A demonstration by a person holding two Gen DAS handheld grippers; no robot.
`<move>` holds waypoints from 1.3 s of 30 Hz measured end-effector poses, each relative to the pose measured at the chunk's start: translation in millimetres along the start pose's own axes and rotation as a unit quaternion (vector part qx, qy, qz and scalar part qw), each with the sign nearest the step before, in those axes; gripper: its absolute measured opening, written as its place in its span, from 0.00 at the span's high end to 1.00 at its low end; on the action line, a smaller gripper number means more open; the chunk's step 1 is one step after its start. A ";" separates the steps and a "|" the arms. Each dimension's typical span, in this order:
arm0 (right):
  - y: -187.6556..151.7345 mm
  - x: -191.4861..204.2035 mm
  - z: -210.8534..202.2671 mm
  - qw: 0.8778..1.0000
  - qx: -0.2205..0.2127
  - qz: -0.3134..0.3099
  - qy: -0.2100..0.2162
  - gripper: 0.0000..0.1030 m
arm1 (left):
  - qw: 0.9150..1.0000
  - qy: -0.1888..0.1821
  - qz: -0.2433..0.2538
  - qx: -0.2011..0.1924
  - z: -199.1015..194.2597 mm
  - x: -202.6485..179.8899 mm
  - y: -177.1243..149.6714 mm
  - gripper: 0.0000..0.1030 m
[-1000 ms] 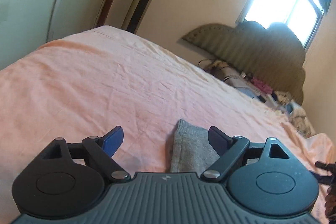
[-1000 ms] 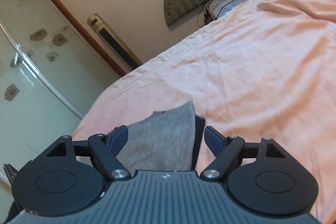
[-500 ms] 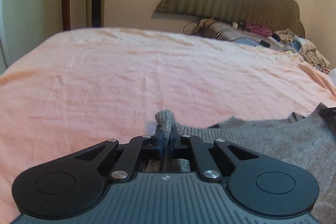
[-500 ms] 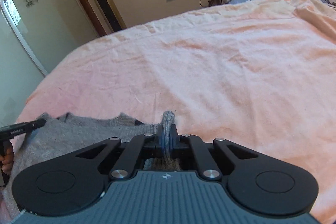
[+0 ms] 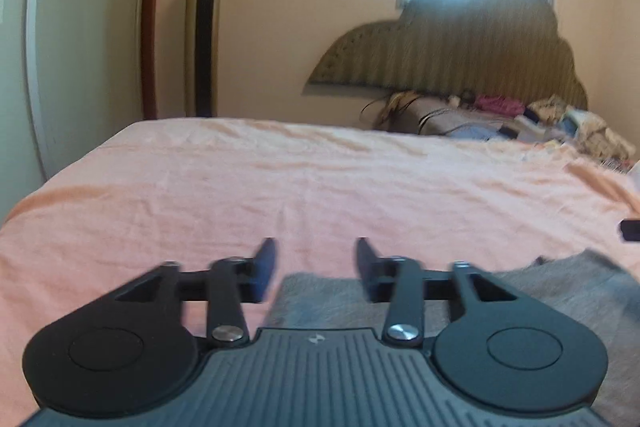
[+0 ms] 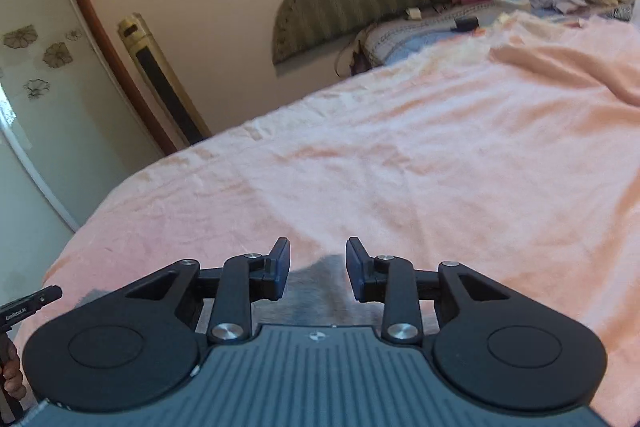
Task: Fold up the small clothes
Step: 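Release the sweater and raise both grippers above the folded bundle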
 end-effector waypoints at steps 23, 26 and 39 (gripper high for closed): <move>-101.9 77.5 19.2 0.976 0.076 -0.191 -0.075 0.07 | 0.986 -0.033 0.120 0.115 -12.7 -101.1 -66.6 0.01; -106.6 62.5 13.5 0.972 0.060 -0.214 -0.069 0.01 | 0.989 -0.057 0.081 0.112 -9.1 -80.5 -74.5 0.00; -148.7 85.2 -27.2 0.962 0.079 -0.252 -0.067 0.00 | 0.983 -0.058 0.117 0.130 -61.8 -100.7 -102.6 0.00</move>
Point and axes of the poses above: each gripper's, at about its wrist camera, not at the fingertips, and z roughly the way its jaws point, x to its left, y to its top, the point moved 5 cm from there along z, roughly the way its jaws point, and after that the axes turned 6 degrees about z, right-handed, at the moved point
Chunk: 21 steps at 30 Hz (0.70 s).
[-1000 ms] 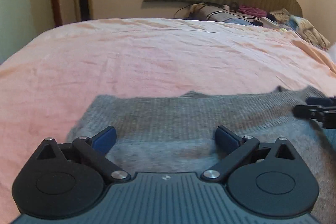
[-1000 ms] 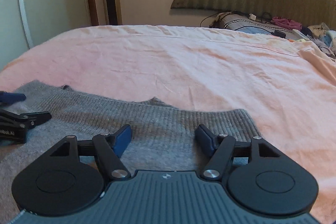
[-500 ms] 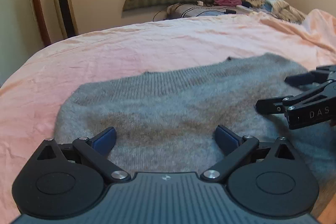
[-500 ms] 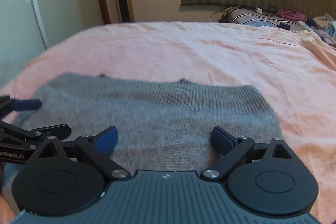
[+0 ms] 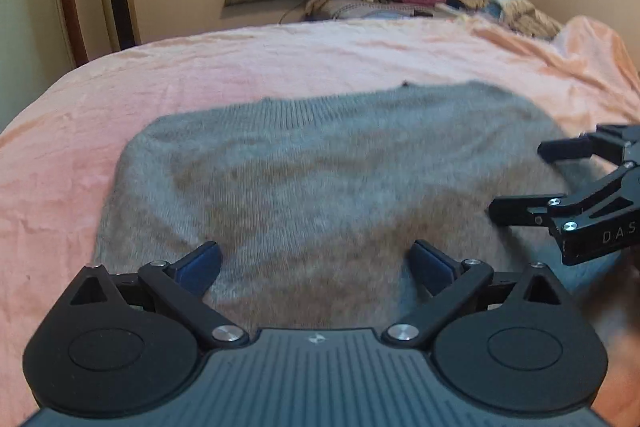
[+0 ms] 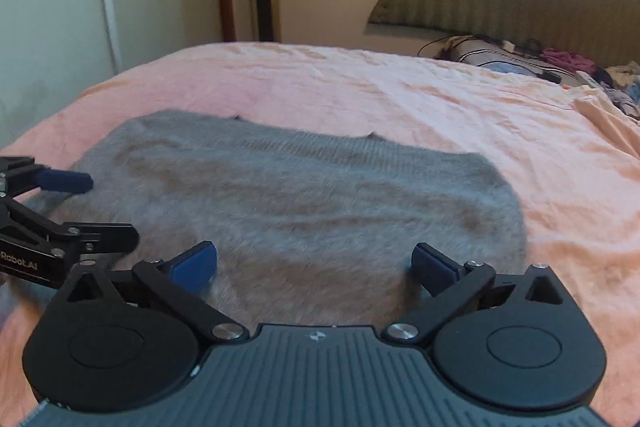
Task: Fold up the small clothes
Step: 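Release the sweater and raise both grippers above the folded bundle, then grasp the grey sweater edge with both grippers and fold it over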
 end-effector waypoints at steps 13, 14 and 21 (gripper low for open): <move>-12.3 0.7 -28.9 1.000 0.004 -0.008 0.007 0.00 | 1.000 0.001 0.004 -0.009 -1.6 9.9 -6.6 0.00; -18.5 4.1 -20.8 1.000 0.017 -0.021 0.000 0.00 | 1.000 0.001 0.004 -0.009 -1.7 9.9 -6.7 0.00; -28.5 -30.4 -32.8 1.000 -0.004 0.005 0.005 0.00 | 1.000 0.004 0.002 -0.014 -4.4 10.6 -6.5 0.00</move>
Point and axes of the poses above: each gripper's, at about its wrist camera, not at the fingertips, and z roughly the way its jaws point, x to its left, y to its top, the point moved 5 cm from there along z, roughly the way its jaws point, and after that the axes turned 6 degrees about z, right-handed, at the moved point
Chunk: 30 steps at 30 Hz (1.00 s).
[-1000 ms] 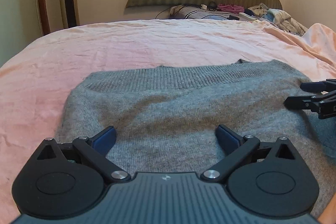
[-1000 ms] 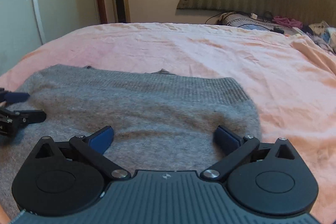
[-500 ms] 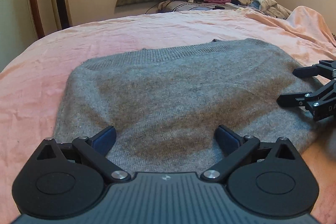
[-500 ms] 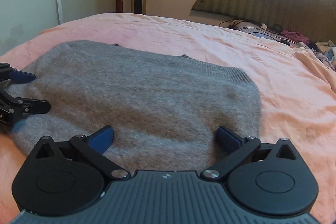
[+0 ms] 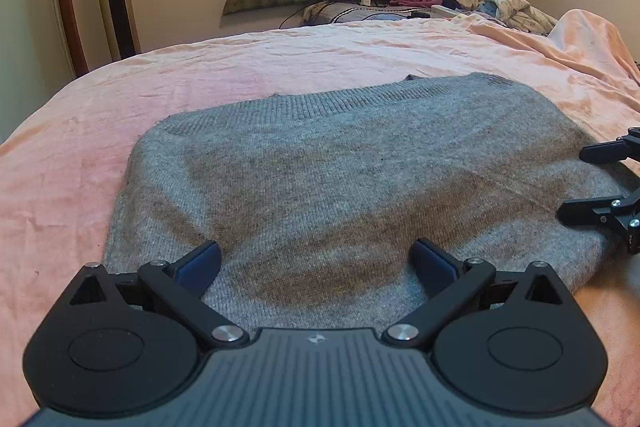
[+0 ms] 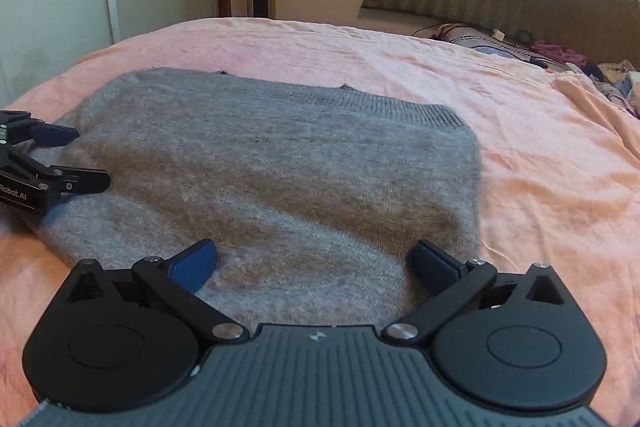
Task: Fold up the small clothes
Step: 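Grasp the grey sweater edge with both grippers and fold it over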
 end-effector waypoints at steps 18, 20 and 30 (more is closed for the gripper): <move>-44.3 -65.3 -71.7 0.943 0.017 0.318 0.098 0.01 | 0.849 -0.089 -0.516 -0.068 -81.9 109.0 -82.3 0.06; -35.8 -63.7 -63.2 0.948 0.012 0.305 0.085 0.13 | 0.856 -0.062 -0.511 -0.044 -67.6 108.2 -74.4 0.49; -20.1 -103.3 -78.1 0.958 0.030 0.276 0.066 0.90 | 0.890 -0.034 -0.455 -0.008 -80.1 107.8 -74.5 0.96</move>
Point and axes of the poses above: each gripper's, at about its wrist camera, not at the fingertips, and z roughly the way its jaws point, x to its left, y to its top, the point moved 5 cm from there along z, roughly the way its jaws point, and after that the axes turned 6 degrees about z, right-handed, at the moved point
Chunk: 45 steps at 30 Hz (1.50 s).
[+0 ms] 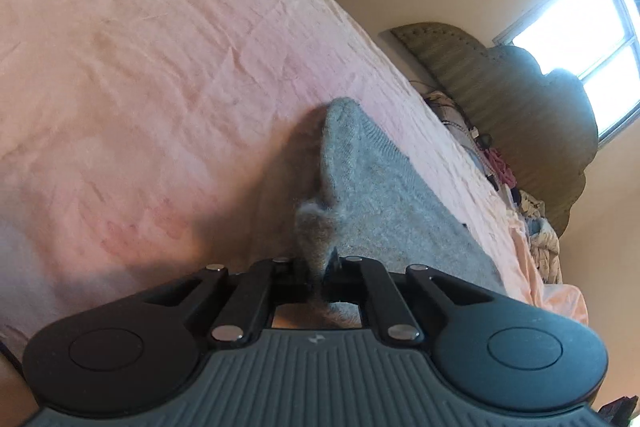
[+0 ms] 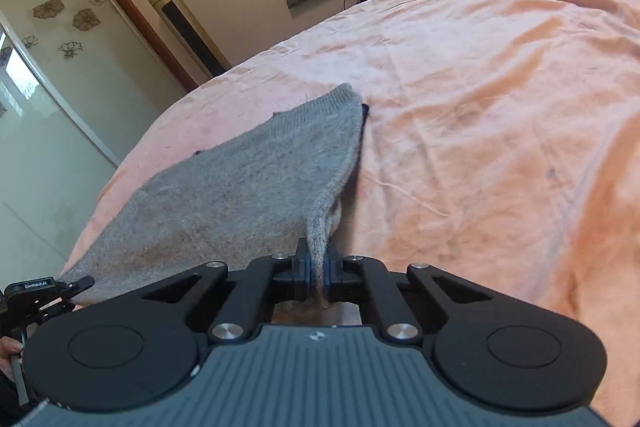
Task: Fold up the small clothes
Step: 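Grasp the grey sweater edge with both grippers and fold it over, then open both grippers and lift them off the narrowed sweater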
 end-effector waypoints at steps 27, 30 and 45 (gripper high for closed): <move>154.0 35.6 189.3 0.994 -0.001 -0.109 -0.015 0.90 | 0.937 0.084 0.338 -0.039 177.0 -88.0 115.5 0.94; 167.2 34.4 170.1 0.994 -0.067 -0.090 0.013 0.90 | 0.934 0.107 0.330 -0.088 169.6 -83.5 122.9 0.94; 121.0 103.8 174.3 0.983 -0.051 -0.175 -0.002 0.43 | 0.900 0.064 0.424 -0.085 145.6 -143.2 66.6 0.11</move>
Point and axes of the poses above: each gripper's, at about its wrist camera, not at the fingertips, and z roughly the way its jaws point, x to its left, y to its top, the point moved 5 cm from there along z, roughly the way its jaws point, and after that the axes turned 6 degrees about z, right-handed, at the moved point
